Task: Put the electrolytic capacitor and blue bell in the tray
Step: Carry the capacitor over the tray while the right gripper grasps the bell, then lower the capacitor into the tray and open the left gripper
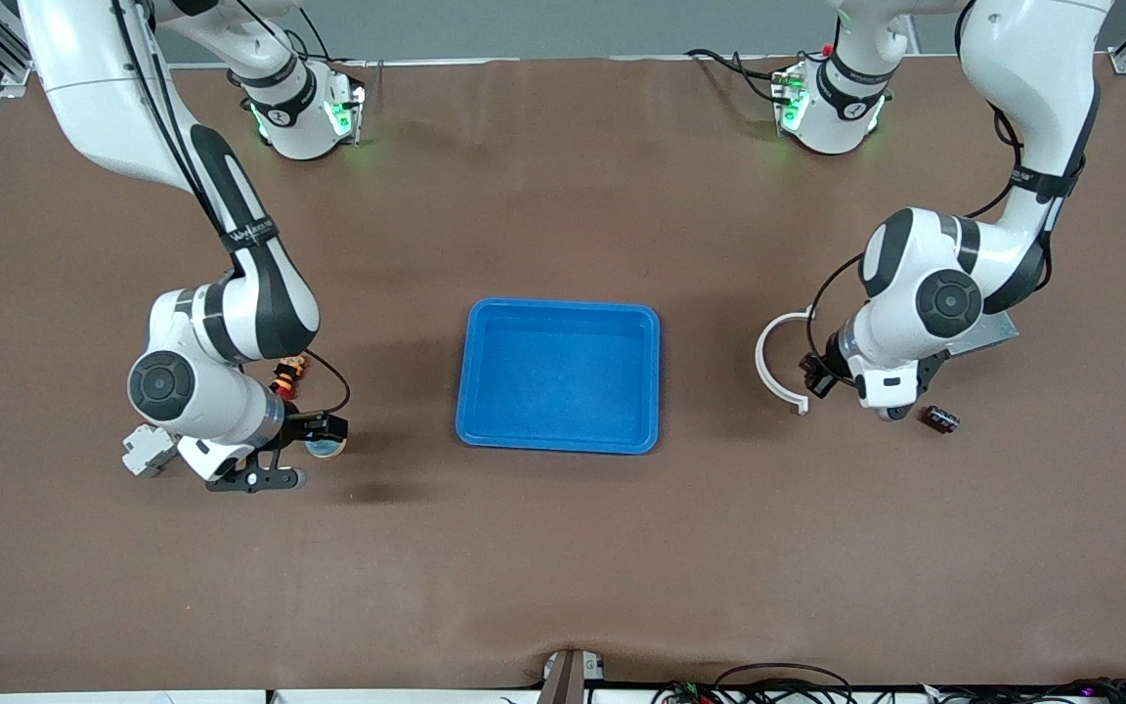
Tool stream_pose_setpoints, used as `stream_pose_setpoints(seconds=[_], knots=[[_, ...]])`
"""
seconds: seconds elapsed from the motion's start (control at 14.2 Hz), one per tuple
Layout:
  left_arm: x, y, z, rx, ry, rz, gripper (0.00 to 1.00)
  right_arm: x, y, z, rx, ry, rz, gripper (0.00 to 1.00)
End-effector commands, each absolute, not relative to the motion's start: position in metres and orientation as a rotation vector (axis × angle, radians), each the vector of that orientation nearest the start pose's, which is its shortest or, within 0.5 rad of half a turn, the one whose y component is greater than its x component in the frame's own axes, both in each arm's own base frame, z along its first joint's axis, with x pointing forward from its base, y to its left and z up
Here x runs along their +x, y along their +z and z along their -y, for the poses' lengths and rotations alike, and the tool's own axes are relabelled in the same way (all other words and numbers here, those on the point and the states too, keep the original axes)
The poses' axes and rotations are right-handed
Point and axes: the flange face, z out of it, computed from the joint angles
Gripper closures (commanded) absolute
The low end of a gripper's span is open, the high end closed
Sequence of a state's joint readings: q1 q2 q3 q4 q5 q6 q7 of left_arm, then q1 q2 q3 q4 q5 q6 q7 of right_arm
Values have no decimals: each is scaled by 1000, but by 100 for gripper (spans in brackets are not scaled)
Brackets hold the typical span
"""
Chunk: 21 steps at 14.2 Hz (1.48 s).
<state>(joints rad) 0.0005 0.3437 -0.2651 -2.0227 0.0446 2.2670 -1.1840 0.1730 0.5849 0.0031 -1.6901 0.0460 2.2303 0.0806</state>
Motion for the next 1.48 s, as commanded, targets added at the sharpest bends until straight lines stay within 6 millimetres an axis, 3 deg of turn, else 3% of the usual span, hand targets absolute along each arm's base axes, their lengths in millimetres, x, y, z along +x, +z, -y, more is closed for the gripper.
stream_pose_setpoints(seconds=[0.0, 0.21, 0.28, 0.49, 0.71, 0.85, 1.06, 1.34, 1.41], knots=[[577, 308, 185, -2771, 176, 1423, 100, 657, 254, -109, -3098, 75, 151, 0], [573, 324, 252, -2728, 159, 1544, 100, 652, 236, -113, -3099, 49, 160, 0], [575, 327, 265, -2725, 155, 1571, 100, 653, 230, -111, -3099, 44, 154, 0], [566, 317, 323, -2721, 167, 1585, 100, 654, 218, -112, -3099, 42, 155, 0], [566, 305, 368, -2736, 190, 1588, 100, 652, 207, -114, -3101, 63, 160, 0], [556, 287, 396, -2715, 192, 1600, 100, 653, 201, -113, -3101, 56, 156, 0], [537, 247, 436, -2720, 151, 1604, 100, 654, 193, -110, -3102, 53, 150, 0], [528, 215, 442, -2708, 134, 1568, 99, 656, 185, -107, -3104, 27, 145, 0], [527, 213, 441, -2707, 136, 1563, 57, 655, 182, -106, -3105, 29, 147, 0]])
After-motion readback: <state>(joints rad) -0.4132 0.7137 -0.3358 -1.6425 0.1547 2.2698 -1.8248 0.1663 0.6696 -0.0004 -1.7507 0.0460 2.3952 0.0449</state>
